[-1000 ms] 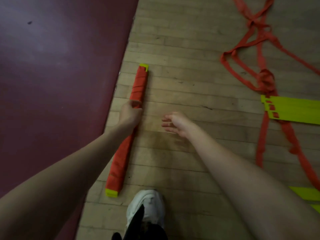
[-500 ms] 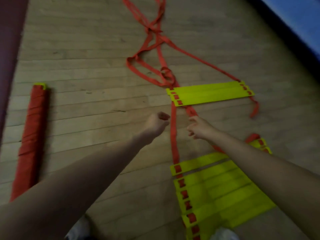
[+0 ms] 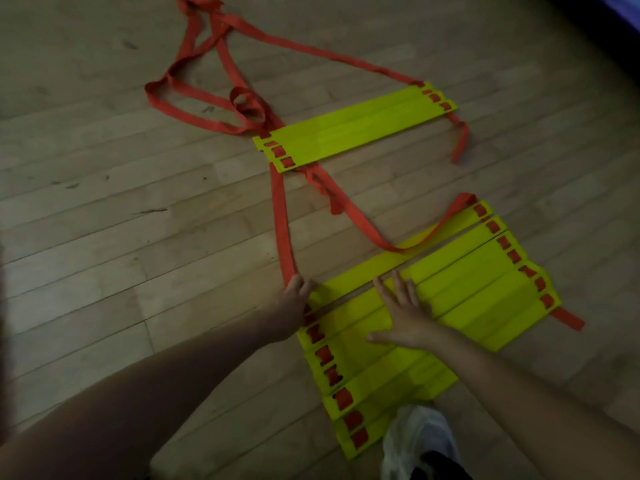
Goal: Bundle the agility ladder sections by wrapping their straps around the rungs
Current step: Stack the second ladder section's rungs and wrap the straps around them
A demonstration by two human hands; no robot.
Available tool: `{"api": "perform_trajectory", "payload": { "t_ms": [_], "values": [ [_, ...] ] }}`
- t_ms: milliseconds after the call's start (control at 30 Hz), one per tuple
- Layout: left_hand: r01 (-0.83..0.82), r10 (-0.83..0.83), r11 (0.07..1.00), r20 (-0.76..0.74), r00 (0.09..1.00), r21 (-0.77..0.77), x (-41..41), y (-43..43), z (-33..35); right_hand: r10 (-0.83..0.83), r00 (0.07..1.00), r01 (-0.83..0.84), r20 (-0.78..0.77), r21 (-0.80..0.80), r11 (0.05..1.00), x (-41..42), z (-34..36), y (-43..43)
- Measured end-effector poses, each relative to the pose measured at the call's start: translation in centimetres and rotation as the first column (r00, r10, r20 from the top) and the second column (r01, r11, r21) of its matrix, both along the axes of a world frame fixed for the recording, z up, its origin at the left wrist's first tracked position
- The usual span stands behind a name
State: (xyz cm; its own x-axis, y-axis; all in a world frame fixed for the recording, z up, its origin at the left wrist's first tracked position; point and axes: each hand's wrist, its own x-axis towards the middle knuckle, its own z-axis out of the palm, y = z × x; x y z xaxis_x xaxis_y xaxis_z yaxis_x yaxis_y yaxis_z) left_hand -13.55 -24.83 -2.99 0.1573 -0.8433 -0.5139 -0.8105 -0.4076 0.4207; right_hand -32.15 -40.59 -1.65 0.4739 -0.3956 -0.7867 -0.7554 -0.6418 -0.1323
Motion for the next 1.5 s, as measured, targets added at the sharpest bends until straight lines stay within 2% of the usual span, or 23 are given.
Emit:
{"api": "perform_trajectory", "payload": {
  "t_ms": [133,233,300,400,467,500,533,600,667,700,733,800,867,933,1033,1167,1267,1367,1433,1500],
  "values": [
    [0.088,-0.096,0.988,0.056,0.994,0.128,2.5,0.6,0.3,-0.027,0.995,0.032,0.095,-0.048,0.998,0.3,-1.2,1.2],
    [0.01,-0.007,0.982,-0.014,1.0,0.19,4.5,1.2,1.4,-0.029,0.994,0.039,0.109,-0.09,0.995,1.5,-1.7,2.7],
    [-0.068,0.059,0.976,0.05,0.997,0.206,6.2,2.0,2.0,-0.011,0.993,0.024,0.115,-0.113,0.993,2.9,-2.1,4.0],
    [-0.353,0.345,0.933,0.105,0.933,0.067,9.1,3.4,3.3,0.068,0.981,-0.051,0.181,-0.097,0.994,6.1,-1.8,6.1],
    [-0.637,0.642,0.765,0.031,0.766,-0.094,11.4,4.4,5.1,0.1,0.964,-0.091,0.246,-0.046,0.995,9.0,-1.4,7.9],
    [-0.725,0.733,0.663,-0.033,0.679,-0.188,12.6,4.9,6.1,0.098,0.955,-0.101,0.281,-0.004,0.995,10.8,-1.2,8.8],
    [-0.721,0.745,0.643,-0.008,0.667,-0.257,13.8,5.3,6.7,0.081,0.942,-0.107,0.324,0.065,0.992,12.6,-0.9,9.7],
    [-0.666,0.719,0.686,0.129,0.683,-0.293,15.3,6.2,6.3,-0.011,0.897,-0.114,0.443,0.254,0.96,16.0,-0.4,11.2],
    [-0.686,0.721,0.691,0.157,0.674,-0.228,14.4,6.6,5.0,-0.156,0.837,-0.055,0.525,0.364,0.93,18.5,0.1,11.8],
    [-0.664,0.688,0.725,0.151,0.71,-0.182,13.0,6.6,4.3,-0.232,0.806,0.019,0.545,0.368,0.93,19.2,0.3,11.6],
    [-0.623,0.638,0.769,0.134,0.758,-0.14,11.0,6.7,3.6,-0.277,0.786,0.092,0.553,0.339,0.936,19.5,0.3,11.0],
    [-0.536,0.539,0.843,0.094,0.837,-0.056,7.1,7.4,1.9,-0.229,0.776,0.124,0.588,0.214,0.969,18.7,0.0,9.4],
    [-0.445,0.437,0.893,0.1,0.894,0.073,4.0,8.6,0.8,-0.069,0.795,0.036,0.603,0.066,0.997,16.4,-0.6,7.3],
    [-0.314,0.297,0.939,0.131,0.946,0.139,2.4,9.9,-0.4,0.083,0.855,-0.06,0.512,-0.062,0.996,13.1,-1.3,5.2],
    [-0.185,0.165,0.975,0.158,0.974,0.121,3.2,11.3,-1.4,0.192,0.93,-0.163,0.312,-0.116,0.98,8.7,-1.9,3.9],
    [-0.133,0.084,0.976,0.266,0.96,0.172,6.3,11.7,-1.0,0.244,0.937,-0.21,0.249,-0.156,0.965,7.9,-2.5,6.1],
    [-0.232,0.14,0.953,0.393,0.909,0.197,10.0,11.8,-0.4,0.22,0.929,-0.188,0.297,-0.135,0.973,9.5,-2.9,8.4],
    [-0.41,0.287,0.894,0.473,0.833,0.179,13.3,12.2,0.8,0.219,0.885,-0.222,0.41,-0.041,0.974,11.1,-2.9,9.7],
    [-0.521,0.41,0.845,0.482,0.774,0.118,13.4,12.3,1.2,0.242,0.874,-0.256,0.422,-0.024,0.966,11.6,-2.9,10.0],
    [-0.604,0.532,0.794,0.4,0.746,0.071,11.3,12.2,0.9,0.309,0.833,-0.294,0.458,-0.106,0.95,11.5,-3.0,10.5]
  ]
}}
